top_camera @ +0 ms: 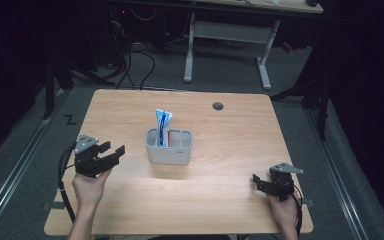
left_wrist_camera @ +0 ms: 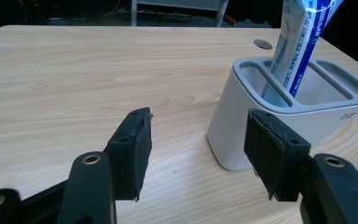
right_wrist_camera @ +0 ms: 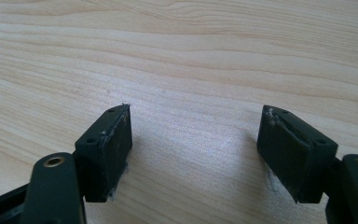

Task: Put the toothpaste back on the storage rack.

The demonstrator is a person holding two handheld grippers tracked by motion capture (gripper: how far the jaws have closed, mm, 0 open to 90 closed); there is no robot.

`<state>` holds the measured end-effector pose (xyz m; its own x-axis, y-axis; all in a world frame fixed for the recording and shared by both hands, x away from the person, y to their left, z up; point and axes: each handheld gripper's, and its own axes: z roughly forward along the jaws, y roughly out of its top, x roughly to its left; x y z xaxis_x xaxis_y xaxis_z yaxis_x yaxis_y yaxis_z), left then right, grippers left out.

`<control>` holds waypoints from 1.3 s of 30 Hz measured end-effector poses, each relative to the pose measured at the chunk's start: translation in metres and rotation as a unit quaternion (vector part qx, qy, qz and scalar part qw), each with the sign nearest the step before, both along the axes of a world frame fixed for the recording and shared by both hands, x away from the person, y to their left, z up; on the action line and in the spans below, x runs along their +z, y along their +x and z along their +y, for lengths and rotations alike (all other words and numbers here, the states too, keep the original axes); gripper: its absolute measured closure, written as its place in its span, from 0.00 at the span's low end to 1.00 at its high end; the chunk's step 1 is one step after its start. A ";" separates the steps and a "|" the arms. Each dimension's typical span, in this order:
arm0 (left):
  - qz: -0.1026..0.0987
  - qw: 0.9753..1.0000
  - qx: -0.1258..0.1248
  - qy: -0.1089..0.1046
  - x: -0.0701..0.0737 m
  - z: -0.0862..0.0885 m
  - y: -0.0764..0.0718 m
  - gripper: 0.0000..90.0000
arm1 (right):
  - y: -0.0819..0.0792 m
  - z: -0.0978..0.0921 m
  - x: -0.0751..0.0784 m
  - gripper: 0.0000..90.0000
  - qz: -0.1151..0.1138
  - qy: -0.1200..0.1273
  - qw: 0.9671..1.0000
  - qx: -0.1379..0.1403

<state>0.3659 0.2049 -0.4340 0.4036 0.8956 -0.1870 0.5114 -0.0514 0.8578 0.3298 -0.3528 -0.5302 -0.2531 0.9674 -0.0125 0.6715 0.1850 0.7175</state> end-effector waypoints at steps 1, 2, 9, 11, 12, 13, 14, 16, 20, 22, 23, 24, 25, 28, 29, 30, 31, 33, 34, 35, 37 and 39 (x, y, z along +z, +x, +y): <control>0.001 1.000 0.000 -0.004 -0.001 0.001 0.000 0.47 | 0.000 0.000 0.000 0.29 0.000 0.000 1.000 0.000; 0.002 1.000 0.000 -0.008 -0.002 0.001 -0.001 0.47 | 0.000 0.000 0.000 0.29 0.000 0.000 1.000 0.000; 0.011 1.000 0.003 -0.010 -0.010 0.002 -0.002 0.47 | 0.000 0.000 0.000 0.29 0.000 0.000 1.000 0.000; 0.013 1.000 0.003 -0.009 -0.012 0.002 -0.002 0.47 | 0.000 0.000 0.000 0.29 0.000 -0.001 1.000 0.001; 0.013 1.000 0.003 -0.010 -0.012 0.002 -0.002 0.47 | 0.000 0.000 0.000 0.29 0.000 -0.001 1.000 0.001; 0.014 1.000 0.004 -0.009 -0.013 0.002 -0.003 0.47 | 0.000 0.000 0.000 0.29 0.000 -0.001 1.000 0.000; 0.015 1.000 0.004 -0.009 -0.014 0.003 -0.003 0.47 | 0.000 0.000 0.000 0.29 0.000 0.000 1.000 0.001; 0.018 1.000 0.005 -0.009 -0.016 0.003 -0.003 0.47 | 0.000 0.000 0.000 0.29 0.000 0.000 1.000 0.000; 0.022 1.000 0.006 -0.009 -0.020 0.004 -0.004 0.47 | 0.000 0.000 0.000 0.29 0.000 0.000 1.000 0.000; 0.023 1.000 0.006 -0.007 -0.023 0.004 -0.005 0.47 | 0.000 0.000 0.000 0.29 0.000 0.000 1.000 0.000; 0.024 1.000 0.006 -0.008 -0.024 0.004 -0.005 0.47 | 0.000 0.000 0.000 0.29 0.000 0.000 1.000 0.000; 0.026 1.000 0.006 -0.007 -0.025 0.004 -0.005 0.47 | 0.000 0.000 0.000 0.29 0.000 0.000 1.000 0.000; 0.027 1.000 0.007 -0.007 -0.026 0.004 -0.005 0.47 | 0.000 0.000 0.000 0.29 0.000 0.000 1.000 0.000; 0.030 0.999 0.008 -0.007 -0.029 0.005 -0.005 0.47 | 0.000 0.000 0.000 0.29 0.000 0.000 1.000 0.000; 0.031 0.999 0.009 -0.007 -0.030 0.005 -0.005 0.47 | 0.000 0.000 0.000 0.29 0.000 0.000 1.000 0.000; 0.032 0.999 0.009 -0.007 -0.031 0.005 -0.005 0.47 | 0.000 0.000 0.000 0.29 0.000 0.000 1.000 0.000; 0.034 0.999 0.009 -0.005 -0.032 0.005 -0.005 0.47 | 0.000 0.000 0.000 0.29 0.000 0.000 1.000 0.000; 0.036 0.999 0.010 -0.001 -0.035 0.004 -0.005 0.47 | 0.000 0.000 0.000 0.29 0.000 0.000 1.000 0.000; 0.038 0.999 0.010 0.001 -0.036 0.004 -0.005 0.47 | 0.000 0.000 0.000 0.29 0.000 0.000 1.000 0.000; 0.040 0.999 0.010 0.002 -0.038 0.004 -0.005 0.47 | 0.000 0.000 0.000 0.29 0.000 0.000 1.000 0.000; 0.042 0.999 0.011 0.006 -0.042 0.003 -0.006 0.47 | 0.000 0.000 0.000 0.29 0.000 0.000 1.000 0.000; 0.045 0.999 0.012 0.006 -0.045 0.003 -0.006 0.48 | 0.000 0.000 0.000 0.29 0.000 0.000 1.000 0.000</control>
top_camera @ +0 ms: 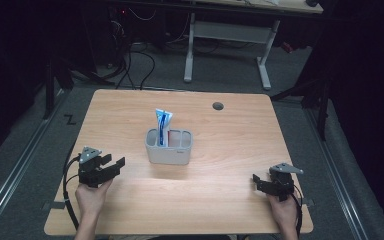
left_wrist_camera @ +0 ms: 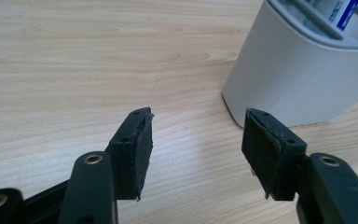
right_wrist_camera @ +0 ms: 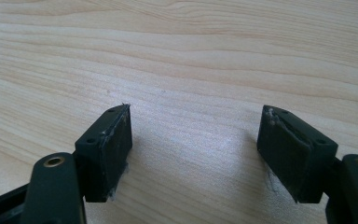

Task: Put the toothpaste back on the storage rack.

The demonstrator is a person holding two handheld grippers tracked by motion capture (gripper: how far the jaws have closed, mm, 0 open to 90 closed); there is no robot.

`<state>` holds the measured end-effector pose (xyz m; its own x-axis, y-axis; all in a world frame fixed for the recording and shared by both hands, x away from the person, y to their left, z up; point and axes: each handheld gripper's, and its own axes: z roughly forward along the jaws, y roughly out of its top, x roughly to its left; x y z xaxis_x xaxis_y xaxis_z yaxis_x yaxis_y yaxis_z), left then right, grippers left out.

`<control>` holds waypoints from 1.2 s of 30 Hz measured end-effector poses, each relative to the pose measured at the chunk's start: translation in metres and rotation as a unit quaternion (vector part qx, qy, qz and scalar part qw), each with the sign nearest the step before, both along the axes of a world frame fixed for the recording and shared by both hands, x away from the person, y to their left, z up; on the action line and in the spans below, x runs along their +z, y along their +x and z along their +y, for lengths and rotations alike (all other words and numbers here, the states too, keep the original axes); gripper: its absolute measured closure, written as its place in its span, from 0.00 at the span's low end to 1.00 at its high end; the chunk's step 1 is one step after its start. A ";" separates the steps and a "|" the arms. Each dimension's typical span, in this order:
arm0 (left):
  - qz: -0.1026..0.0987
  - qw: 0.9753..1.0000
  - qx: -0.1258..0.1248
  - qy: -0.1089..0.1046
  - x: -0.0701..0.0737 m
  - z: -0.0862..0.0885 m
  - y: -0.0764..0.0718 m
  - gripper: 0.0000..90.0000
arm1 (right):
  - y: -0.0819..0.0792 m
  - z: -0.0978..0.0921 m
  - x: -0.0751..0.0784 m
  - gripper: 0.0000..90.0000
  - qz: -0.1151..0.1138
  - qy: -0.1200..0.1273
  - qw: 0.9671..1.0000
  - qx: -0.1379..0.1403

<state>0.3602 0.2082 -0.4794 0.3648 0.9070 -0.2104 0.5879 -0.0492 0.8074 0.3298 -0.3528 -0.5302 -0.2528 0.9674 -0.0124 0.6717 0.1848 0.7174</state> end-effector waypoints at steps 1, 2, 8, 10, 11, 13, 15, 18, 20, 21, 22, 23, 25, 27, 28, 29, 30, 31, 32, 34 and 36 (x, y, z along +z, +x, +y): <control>0.002 1.000 -0.001 0.002 -0.001 0.000 0.000 0.48 | 0.000 0.000 0.000 0.29 0.000 0.000 1.000 0.000; 0.003 1.000 0.000 0.004 -0.003 0.000 0.000 0.49 | 0.000 0.000 0.000 0.29 0.000 0.000 1.000 0.000; 0.007 1.000 0.002 0.009 -0.007 0.000 0.001 0.49 | 0.000 0.000 0.000 0.29 0.000 0.000 1.000 0.000; 0.008 1.000 0.003 0.017 -0.010 -0.001 0.001 0.49 | 0.000 0.000 0.000 0.29 0.000 0.000 1.000 0.000; 0.010 1.000 0.003 0.018 -0.011 -0.001 0.001 0.49 | 0.000 0.000 0.000 0.29 0.000 0.000 1.000 0.000; 0.015 1.000 0.005 0.024 -0.015 -0.001 0.002 0.49 | 0.000 0.000 0.000 0.29 0.000 0.000 1.000 0.000; 0.020 0.999 0.008 0.031 -0.018 0.000 0.003 0.49 | 0.000 0.000 0.000 0.29 0.000 0.000 1.000 0.000; 0.021 0.999 0.011 0.035 -0.022 0.000 0.003 0.49 | 0.000 0.000 0.000 0.29 0.000 0.000 1.000 0.000; 0.018 0.999 0.013 0.038 -0.024 -0.001 0.003 0.49 | 0.000 0.000 0.000 0.29 0.000 0.000 1.000 0.000; 0.018 0.999 0.014 0.043 -0.026 -0.001 0.003 0.49 | 0.000 0.000 0.000 0.29 0.000 0.000 1.000 0.000; 0.019 0.999 0.014 0.048 -0.027 -0.002 0.003 0.49 | 0.000 0.000 0.000 0.29 0.000 0.000 1.000 0.000; 0.020 0.998 0.014 0.051 -0.029 -0.002 0.004 0.48 | 0.000 0.000 0.000 0.29 0.000 0.000 1.000 0.000; 0.022 0.998 0.013 0.056 -0.032 -0.004 0.004 0.48 | 0.000 0.000 0.000 0.29 0.000 0.000 1.000 0.000; 0.023 0.998 0.013 0.061 -0.035 -0.004 0.005 0.48 | 0.000 0.000 0.000 0.29 0.000 0.000 1.000 0.000; 0.023 0.998 0.014 0.062 -0.036 -0.005 0.005 0.48 | 0.000 0.000 0.000 0.29 0.000 0.000 1.000 0.000; 0.023 0.998 0.014 0.062 -0.038 -0.005 0.005 0.48 | 0.000 0.000 0.000 0.29 0.000 0.000 1.000 0.000; 0.022 0.998 0.016 0.063 -0.039 -0.005 0.005 0.48 | 0.000 0.000 0.000 0.29 0.000 0.000 1.000 0.000; 0.020 0.998 0.017 0.065 -0.040 -0.005 0.005 0.48 | 0.000 0.000 0.000 0.29 0.000 0.000 1.000 0.000; 0.019 0.997 0.018 0.067 -0.040 -0.005 0.005 0.48 | 0.000 0.000 0.000 0.29 0.000 0.000 1.000 0.000; 0.013 0.997 0.020 0.071 -0.041 -0.005 0.005 0.48 | 0.000 0.000 0.000 0.29 0.000 0.000 1.000 0.000; 0.009 0.997 0.023 0.074 -0.043 -0.006 0.004 0.48 | 0.000 0.000 0.000 0.29 0.000 0.000 1.000 0.000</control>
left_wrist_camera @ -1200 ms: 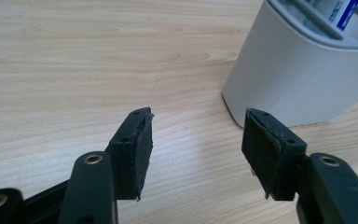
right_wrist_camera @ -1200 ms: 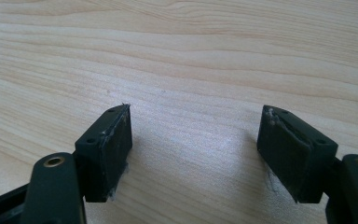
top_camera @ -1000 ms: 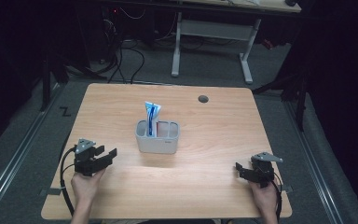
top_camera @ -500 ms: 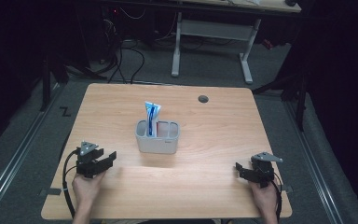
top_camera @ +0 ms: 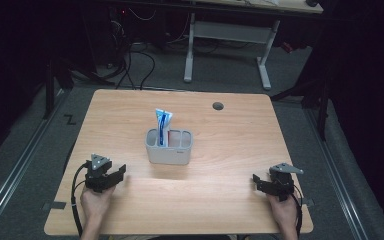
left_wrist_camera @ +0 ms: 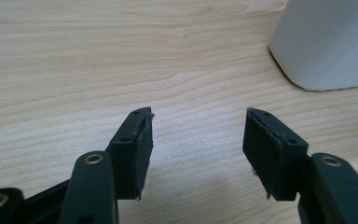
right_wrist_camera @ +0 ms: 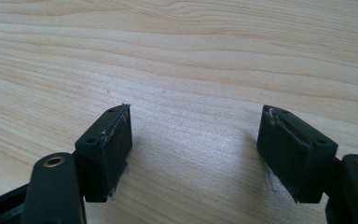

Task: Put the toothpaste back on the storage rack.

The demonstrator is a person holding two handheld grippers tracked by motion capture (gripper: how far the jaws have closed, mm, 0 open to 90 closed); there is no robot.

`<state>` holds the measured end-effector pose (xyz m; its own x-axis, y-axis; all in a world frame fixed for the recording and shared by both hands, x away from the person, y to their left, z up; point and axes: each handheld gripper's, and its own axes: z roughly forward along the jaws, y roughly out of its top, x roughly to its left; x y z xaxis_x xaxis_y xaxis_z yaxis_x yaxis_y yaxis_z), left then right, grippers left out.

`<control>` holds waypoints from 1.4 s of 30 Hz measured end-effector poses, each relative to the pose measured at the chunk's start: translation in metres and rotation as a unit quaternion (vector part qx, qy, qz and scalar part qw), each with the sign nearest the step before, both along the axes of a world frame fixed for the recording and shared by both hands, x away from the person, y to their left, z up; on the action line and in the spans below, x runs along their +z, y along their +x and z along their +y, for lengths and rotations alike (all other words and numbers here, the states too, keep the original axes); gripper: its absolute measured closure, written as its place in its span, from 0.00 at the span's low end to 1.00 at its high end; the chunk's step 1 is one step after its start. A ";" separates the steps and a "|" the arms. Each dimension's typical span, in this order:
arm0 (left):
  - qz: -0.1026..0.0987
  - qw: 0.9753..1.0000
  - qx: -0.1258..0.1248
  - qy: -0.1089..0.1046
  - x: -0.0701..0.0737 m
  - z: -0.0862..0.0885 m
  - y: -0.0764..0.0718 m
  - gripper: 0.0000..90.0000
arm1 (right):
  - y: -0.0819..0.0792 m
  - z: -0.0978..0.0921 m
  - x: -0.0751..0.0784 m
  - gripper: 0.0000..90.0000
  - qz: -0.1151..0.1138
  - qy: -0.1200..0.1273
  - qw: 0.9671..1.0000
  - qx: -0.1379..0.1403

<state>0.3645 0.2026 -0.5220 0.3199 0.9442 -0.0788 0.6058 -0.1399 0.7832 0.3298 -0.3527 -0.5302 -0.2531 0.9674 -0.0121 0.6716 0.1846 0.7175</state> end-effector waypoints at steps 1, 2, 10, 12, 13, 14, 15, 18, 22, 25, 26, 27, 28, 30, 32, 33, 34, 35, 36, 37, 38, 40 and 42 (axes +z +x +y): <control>0.001 1.000 0.001 0.002 -0.001 0.000 0.000 0.48 | 0.000 0.000 0.000 0.29 0.000 0.000 1.000 0.000; 0.002 1.000 0.001 0.006 -0.001 0.000 0.000 0.48 | 0.000 0.000 0.000 0.29 0.000 0.000 1.000 0.000; -0.004 1.000 0.002 0.013 -0.003 -0.003 0.002 0.48 | 0.000 0.000 0.000 0.29 0.000 0.000 1.000 0.000; -0.004 1.000 0.002 0.012 -0.004 -0.005 0.003 0.48 | 0.000 0.000 0.000 0.29 0.000 0.000 1.000 0.000; -0.004 1.000 0.001 0.013 -0.004 -0.005 0.003 0.48 | 0.000 0.000 0.000 0.29 0.000 0.000 1.000 0.000; -0.005 1.000 0.001 0.015 -0.004 -0.006 0.003 0.48 | 0.000 0.000 0.000 0.29 0.000 0.000 1.000 0.000; -0.007 1.000 0.001 0.017 -0.005 -0.008 0.003 0.48 | 0.000 0.000 0.000 0.29 0.000 0.000 1.000 0.000; -0.005 1.000 -0.001 0.021 -0.006 -0.009 0.004 0.48 | 0.000 0.000 0.000 0.29 0.000 -0.001 1.000 0.000; -0.002 1.000 -0.002 0.030 -0.008 -0.011 0.005 0.48 | 0.000 0.000 0.000 0.29 0.000 0.000 1.000 0.000; -0.002 0.999 -0.001 0.032 -0.010 -0.013 0.005 0.46 | 0.000 0.000 0.000 0.29 0.000 0.000 1.000 0.000; 0.001 0.999 -0.002 0.034 -0.012 -0.013 0.005 0.46 | 0.000 0.000 0.000 0.29 0.000 0.000 1.000 0.000; 0.006 0.999 -0.001 0.033 -0.014 -0.013 0.004 0.47 | 0.000 0.000 0.000 0.29 0.000 0.000 1.000 0.000; 0.011 0.999 -0.001 0.035 -0.014 -0.013 0.005 0.46 | 0.000 0.000 0.000 0.29 0.000 0.000 1.000 0.000; 0.005 0.999 -0.002 0.035 -0.013 -0.014 0.004 0.46 | 0.000 0.000 0.000 0.29 0.000 0.000 1.000 0.000; 0.010 0.999 -0.004 0.037 -0.014 -0.015 0.004 0.46 | 0.000 0.000 0.000 0.29 0.000 -0.001 1.000 0.000; 0.014 0.999 -0.004 0.039 -0.014 -0.015 0.005 0.46 | 0.000 0.000 0.000 0.29 0.000 -0.001 1.000 0.000; 0.014 0.999 -0.005 0.043 -0.014 -0.017 0.005 0.45 | 0.000 0.000 0.000 0.29 0.000 -0.001 1.000 0.000; 0.014 0.999 -0.007 0.044 -0.014 -0.017 0.005 0.45 | 0.000 0.000 0.000 0.29 0.000 -0.001 1.000 0.001; 0.015 0.999 -0.008 0.042 -0.014 -0.018 0.006 0.44 | 0.000 0.000 0.000 0.29 0.000 -0.001 1.000 0.001; 0.015 0.999 -0.007 0.042 -0.014 -0.018 0.006 0.43 | 0.000 0.000 0.000 0.29 0.000 -0.001 1.000 0.000; 0.016 0.999 -0.007 0.041 -0.014 -0.018 0.006 0.43 | 0.000 0.000 0.000 0.29 0.000 -0.001 1.000 0.000; 0.015 0.999 -0.007 0.042 -0.014 -0.018 0.006 0.42 | 0.000 0.000 0.000 0.30 0.000 -0.001 1.000 0.000; 0.015 0.999 -0.006 0.042 -0.014 -0.019 0.006 0.42 | 0.000 0.000 0.000 0.30 0.000 -0.001 1.000 0.000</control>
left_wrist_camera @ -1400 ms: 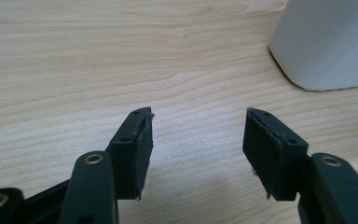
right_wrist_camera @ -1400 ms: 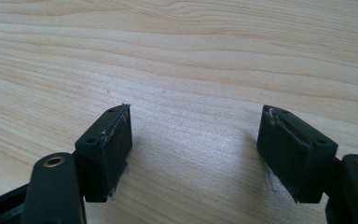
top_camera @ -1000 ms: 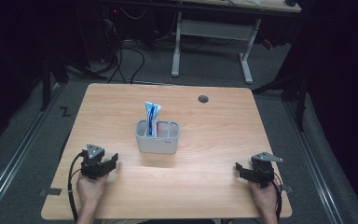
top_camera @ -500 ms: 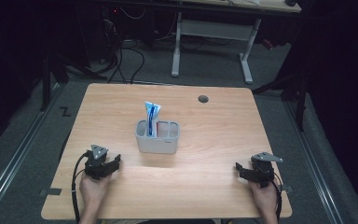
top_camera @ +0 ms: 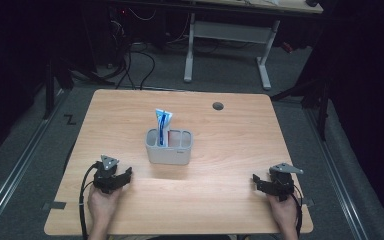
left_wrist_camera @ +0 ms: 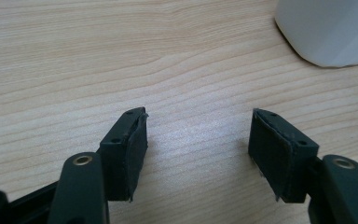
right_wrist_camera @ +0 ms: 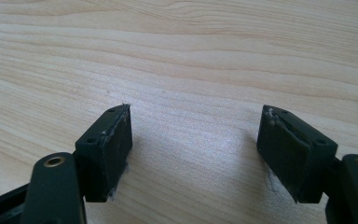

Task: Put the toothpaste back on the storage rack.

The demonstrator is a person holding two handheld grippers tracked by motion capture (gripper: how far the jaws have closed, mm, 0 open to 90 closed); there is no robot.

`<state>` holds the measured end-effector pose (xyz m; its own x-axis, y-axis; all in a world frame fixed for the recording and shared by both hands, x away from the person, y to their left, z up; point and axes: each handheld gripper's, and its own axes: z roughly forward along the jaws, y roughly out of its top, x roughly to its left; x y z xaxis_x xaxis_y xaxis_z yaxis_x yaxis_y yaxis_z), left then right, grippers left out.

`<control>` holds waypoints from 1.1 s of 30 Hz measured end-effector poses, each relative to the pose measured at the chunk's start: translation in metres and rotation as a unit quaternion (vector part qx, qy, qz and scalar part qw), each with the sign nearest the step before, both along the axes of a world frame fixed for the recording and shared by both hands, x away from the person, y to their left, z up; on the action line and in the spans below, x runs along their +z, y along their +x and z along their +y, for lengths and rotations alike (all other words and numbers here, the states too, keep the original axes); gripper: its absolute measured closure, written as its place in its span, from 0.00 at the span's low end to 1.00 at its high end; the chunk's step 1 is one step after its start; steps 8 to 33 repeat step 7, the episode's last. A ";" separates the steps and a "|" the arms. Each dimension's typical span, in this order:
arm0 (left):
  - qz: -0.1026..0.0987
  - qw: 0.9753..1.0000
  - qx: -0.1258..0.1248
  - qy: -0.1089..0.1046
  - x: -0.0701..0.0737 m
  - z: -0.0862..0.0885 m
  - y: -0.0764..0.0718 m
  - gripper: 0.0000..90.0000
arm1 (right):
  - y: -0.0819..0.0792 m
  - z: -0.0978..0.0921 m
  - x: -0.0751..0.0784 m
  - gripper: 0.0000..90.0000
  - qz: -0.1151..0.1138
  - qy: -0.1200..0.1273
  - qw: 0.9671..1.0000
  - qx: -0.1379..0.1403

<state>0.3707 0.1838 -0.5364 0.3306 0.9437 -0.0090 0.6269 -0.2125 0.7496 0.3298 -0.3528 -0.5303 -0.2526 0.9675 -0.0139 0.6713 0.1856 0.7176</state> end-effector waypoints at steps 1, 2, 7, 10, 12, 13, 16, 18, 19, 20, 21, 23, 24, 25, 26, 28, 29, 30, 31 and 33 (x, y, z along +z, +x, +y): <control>0.000 1.000 0.000 0.000 0.000 0.000 0.000 0.41 | 0.000 0.000 0.000 0.30 0.000 0.000 1.000 0.000; 0.000 1.000 0.000 0.000 0.000 0.000 0.000 0.41 | 0.000 0.000 0.000 0.30 0.000 0.000 1.000 0.000; 0.001 1.000 0.000 0.000 0.000 0.000 0.000 0.40 | 0.000 0.000 0.000 0.30 0.000 0.000 1.000 0.000; 0.001 1.000 0.000 0.000 0.000 0.000 0.000 0.40 | 0.000 0.000 0.000 0.30 0.000 0.000 1.000 0.000; 0.001 1.000 0.000 0.000 0.000 0.000 0.000 0.40 | 0.000 0.000 0.000 0.30 0.000 0.000 1.000 0.000; 0.001 1.000 0.000 0.000 0.000 0.000 0.000 0.40 | 0.000 0.000 0.000 0.30 0.000 0.000 1.000 0.000; 0.001 1.000 0.000 0.000 0.000 0.000 0.000 0.40 | 0.000 0.000 0.000 0.30 0.000 0.000 1.000 0.000; 0.001 1.000 0.000 0.000 0.000 0.000 0.000 0.40 | 0.000 0.000 0.000 0.30 0.000 0.000 1.000 0.000; 0.001 1.000 0.000 0.000 0.000 0.000 0.000 0.40 | 0.000 0.000 0.000 0.30 0.000 0.000 1.000 0.000; 0.001 1.000 0.000 0.000 0.000 0.000 0.000 0.40 | 0.000 0.000 0.000 0.30 0.000 0.000 1.000 0.000; 0.001 1.000 0.000 0.000 0.000 0.000 0.000 0.40 | 0.000 0.000 0.000 0.30 0.000 0.000 1.000 0.000; 0.001 1.000 0.000 0.000 0.000 0.000 0.000 0.40 | 0.000 0.000 0.000 0.30 0.000 0.000 1.000 0.000; 0.001 1.000 0.000 0.000 0.000 0.000 0.000 0.40 | 0.000 0.000 0.000 0.30 0.000 0.000 1.000 0.000; 0.001 1.000 0.000 0.000 0.000 0.000 0.000 0.40 | 0.000 0.000 0.000 0.30 0.000 0.000 1.000 0.000; 0.001 1.000 0.000 0.000 0.000 0.000 0.000 0.40 | 0.000 0.000 0.000 0.30 0.000 0.000 1.000 0.000; 0.001 1.000 0.000 0.000 0.000 0.000 0.000 0.40 | 0.000 0.000 0.000 0.30 0.000 0.000 1.000 0.000; 0.001 1.000 0.000 0.000 0.000 0.000 0.000 0.40 | 0.000 0.000 0.000 0.30 0.000 0.000 1.000 0.000; 0.001 1.000 0.000 0.000 0.000 0.000 0.000 0.40 | 0.000 0.000 0.000 0.30 0.000 0.000 1.000 0.000; 0.001 1.000 0.000 0.000 0.000 0.000 0.000 0.40 | 0.000 0.000 0.000 0.30 0.000 0.000 1.000 0.000; 0.001 1.000 0.000 0.000 0.000 0.000 0.000 0.40 | 0.000 0.000 0.000 0.30 0.000 0.000 1.000 0.000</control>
